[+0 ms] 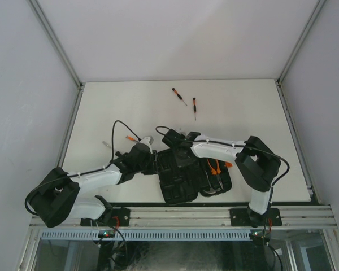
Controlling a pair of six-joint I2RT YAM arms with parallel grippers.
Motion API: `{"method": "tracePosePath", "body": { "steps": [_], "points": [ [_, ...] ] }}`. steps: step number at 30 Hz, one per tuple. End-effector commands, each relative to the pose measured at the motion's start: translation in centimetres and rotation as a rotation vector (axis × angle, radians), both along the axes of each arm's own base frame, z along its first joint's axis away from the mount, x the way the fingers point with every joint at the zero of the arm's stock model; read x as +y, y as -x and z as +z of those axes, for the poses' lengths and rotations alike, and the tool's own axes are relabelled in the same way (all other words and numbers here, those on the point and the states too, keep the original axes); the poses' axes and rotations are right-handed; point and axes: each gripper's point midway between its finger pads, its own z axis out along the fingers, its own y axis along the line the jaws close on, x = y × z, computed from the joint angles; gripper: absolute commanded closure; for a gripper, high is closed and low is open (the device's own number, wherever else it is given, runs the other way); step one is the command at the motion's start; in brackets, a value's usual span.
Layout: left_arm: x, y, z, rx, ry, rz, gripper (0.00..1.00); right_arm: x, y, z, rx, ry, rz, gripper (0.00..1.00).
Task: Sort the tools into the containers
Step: Adjust the screwdriver in the storage box.
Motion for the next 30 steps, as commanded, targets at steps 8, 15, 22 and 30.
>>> {"method": "tracePosePath", "body": {
  "steps": [8,15,22,30],
  "points": [
    [-3.6,-1.9,4.8,-0.113,0.140,-0.045,0.62,-1.0,4.9,-5.8,0.169,0.031,-0.002,1.00],
    [-2.8,-1.7,4.2,-0.104,0.109,-0.024,0.62,1.6,0.5,2.9,-0.014,-0.191,0.015,0.73],
    [-2.8,-1.7,4.4,-0.104,0.114,-0.019,0.62,1.1,-0.8,6.3,-0.075,-0.215,0.000,0.66],
    [-2.9,-1.8,4.4,-0.101,0.114,-0.025,0.62,-0.6,-0.4,5.0,-0.057,-0.120,-0.028,0.91]
  ]
}}
